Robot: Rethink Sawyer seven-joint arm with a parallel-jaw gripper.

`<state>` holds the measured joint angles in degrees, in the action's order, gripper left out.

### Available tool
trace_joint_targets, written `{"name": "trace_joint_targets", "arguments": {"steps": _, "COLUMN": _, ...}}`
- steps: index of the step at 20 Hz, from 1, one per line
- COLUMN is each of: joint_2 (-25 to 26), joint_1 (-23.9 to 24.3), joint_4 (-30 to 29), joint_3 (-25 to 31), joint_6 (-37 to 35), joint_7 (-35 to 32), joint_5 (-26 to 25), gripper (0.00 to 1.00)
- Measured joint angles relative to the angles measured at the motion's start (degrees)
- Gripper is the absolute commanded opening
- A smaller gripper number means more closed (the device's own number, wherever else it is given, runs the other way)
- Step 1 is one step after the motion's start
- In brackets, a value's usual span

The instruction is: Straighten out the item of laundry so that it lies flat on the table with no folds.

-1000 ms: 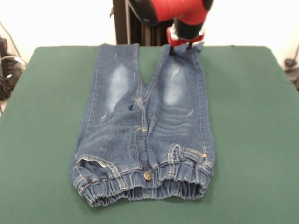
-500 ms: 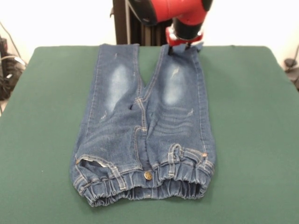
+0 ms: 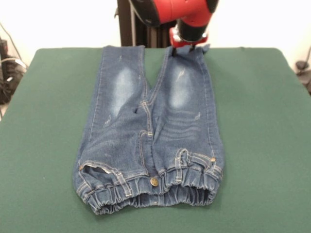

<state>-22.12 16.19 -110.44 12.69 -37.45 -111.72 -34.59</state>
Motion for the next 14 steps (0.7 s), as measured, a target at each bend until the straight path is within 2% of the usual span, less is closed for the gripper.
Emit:
{"name": "trace_joint_targets", "arguments": {"steps": 8, "joint_2": -2.4, "joint_1": 2.1, "joint_4": -2.1, "joint_3": 0.1, "joint_6": 0.8, "joint_7": 0.0, "joint_5": -1.9, "gripper": 1.00}}
{"name": "trace_joint_targets", "arguments": {"steps": 13, "joint_2": -10.3, "joint_1": 7.9, "joint_4": -8.3, "joint_3": 2.9, "joint_6": 0.8, "joint_7": 0.0, "joint_5": -1.6, "gripper": 1.00}}
{"name": "trace_joint_targets", "arguments": {"steps": 14, "joint_2": -10.6, "joint_1": 8.1, "joint_4": -8.5, "joint_3": 3.0, "joint_6": 0.8, "joint_7": 0.0, "joint_5": -1.6, "gripper": 1.00}}
